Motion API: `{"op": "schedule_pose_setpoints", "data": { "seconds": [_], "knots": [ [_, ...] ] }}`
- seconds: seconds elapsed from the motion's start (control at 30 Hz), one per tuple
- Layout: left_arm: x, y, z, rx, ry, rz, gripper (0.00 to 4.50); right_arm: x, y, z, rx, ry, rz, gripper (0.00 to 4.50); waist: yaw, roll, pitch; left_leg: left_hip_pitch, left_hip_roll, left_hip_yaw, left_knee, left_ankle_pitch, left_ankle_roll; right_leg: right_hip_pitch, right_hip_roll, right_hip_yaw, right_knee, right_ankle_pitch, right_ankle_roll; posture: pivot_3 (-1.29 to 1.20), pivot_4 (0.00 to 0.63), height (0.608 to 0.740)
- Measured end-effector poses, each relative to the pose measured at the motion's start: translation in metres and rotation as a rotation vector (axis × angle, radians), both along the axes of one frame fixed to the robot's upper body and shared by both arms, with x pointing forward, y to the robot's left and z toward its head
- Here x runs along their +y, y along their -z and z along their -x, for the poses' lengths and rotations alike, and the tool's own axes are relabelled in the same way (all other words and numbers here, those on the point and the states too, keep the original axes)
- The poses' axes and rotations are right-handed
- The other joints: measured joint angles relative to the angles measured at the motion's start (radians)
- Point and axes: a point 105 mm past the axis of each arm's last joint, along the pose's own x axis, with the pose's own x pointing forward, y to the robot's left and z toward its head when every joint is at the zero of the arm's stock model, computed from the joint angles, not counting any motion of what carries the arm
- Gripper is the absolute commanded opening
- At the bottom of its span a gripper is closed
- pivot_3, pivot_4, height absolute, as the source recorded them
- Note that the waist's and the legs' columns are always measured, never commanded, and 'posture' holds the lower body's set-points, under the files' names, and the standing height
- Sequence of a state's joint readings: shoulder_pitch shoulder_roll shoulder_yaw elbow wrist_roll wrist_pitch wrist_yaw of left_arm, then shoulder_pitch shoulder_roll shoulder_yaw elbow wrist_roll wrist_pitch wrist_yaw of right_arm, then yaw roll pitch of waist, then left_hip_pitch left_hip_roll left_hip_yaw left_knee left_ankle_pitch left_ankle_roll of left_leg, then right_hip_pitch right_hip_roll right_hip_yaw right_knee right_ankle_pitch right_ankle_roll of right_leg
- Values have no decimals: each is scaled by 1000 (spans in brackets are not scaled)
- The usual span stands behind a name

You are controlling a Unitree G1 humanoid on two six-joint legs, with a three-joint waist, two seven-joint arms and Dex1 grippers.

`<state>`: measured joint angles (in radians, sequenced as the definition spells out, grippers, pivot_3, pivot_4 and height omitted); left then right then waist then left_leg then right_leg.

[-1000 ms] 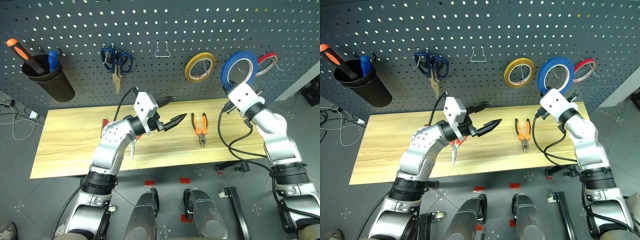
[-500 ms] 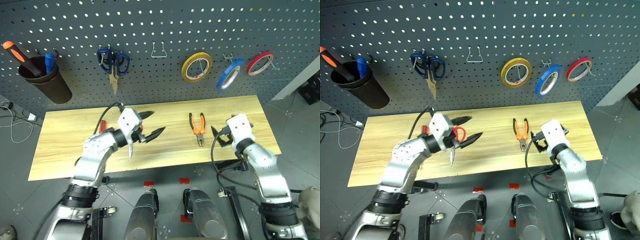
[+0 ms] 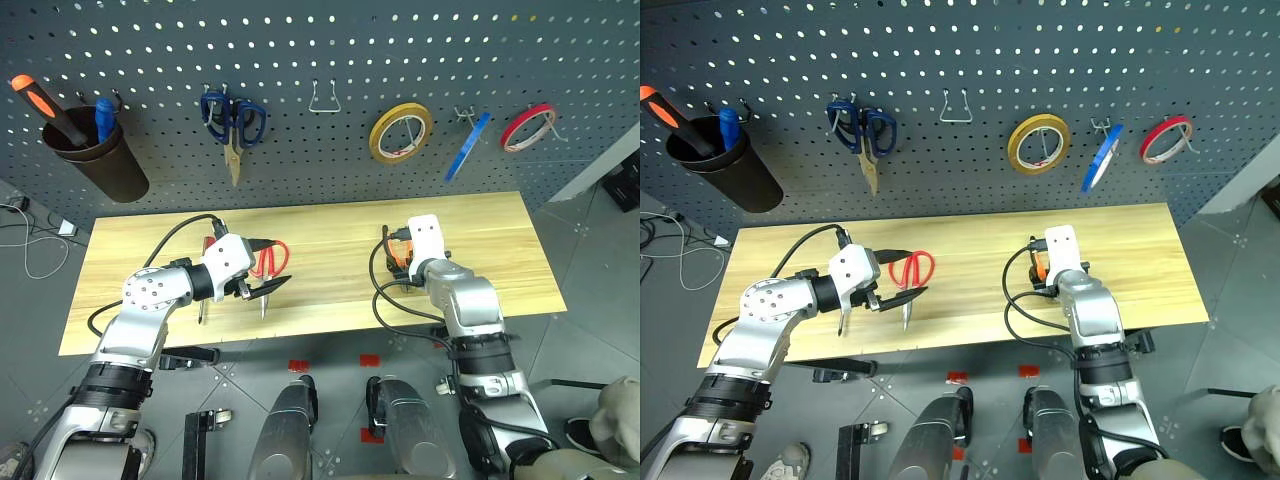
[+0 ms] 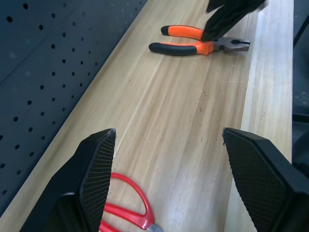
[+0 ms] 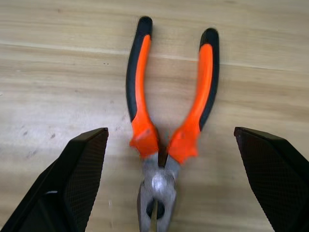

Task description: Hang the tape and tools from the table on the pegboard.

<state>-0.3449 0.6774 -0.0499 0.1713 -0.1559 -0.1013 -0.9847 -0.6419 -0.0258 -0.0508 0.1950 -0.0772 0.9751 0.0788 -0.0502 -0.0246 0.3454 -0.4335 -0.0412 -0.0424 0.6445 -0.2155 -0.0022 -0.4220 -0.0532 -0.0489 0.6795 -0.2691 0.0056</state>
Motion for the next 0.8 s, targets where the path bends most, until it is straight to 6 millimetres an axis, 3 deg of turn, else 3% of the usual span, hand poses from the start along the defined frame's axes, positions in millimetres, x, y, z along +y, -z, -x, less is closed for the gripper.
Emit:
{"op": "schedule_pose_setpoints", "data": {
  "seconds": [0.37,0.57,0.8],
  "knots": [
    [-6,1,6,15,0,9,3728,2,17,-23,82,6,33,4463,-1,0,0,1,0,2,0,-3,5,0,0,1,2,0,0,-26,344,740],
    [-9,-1,7,5,8,15,3728,8,15,-31,61,-35,53,2594,-2,0,0,1,0,2,1,-3,5,0,0,1,2,0,0,-26,342,740],
    [-4,6,9,8,-49,49,3728,11,12,-28,-7,-111,83,2573,-1,0,0,1,0,2,0,-3,5,0,0,1,1,0,0,-22,340,740]
  ]
}}
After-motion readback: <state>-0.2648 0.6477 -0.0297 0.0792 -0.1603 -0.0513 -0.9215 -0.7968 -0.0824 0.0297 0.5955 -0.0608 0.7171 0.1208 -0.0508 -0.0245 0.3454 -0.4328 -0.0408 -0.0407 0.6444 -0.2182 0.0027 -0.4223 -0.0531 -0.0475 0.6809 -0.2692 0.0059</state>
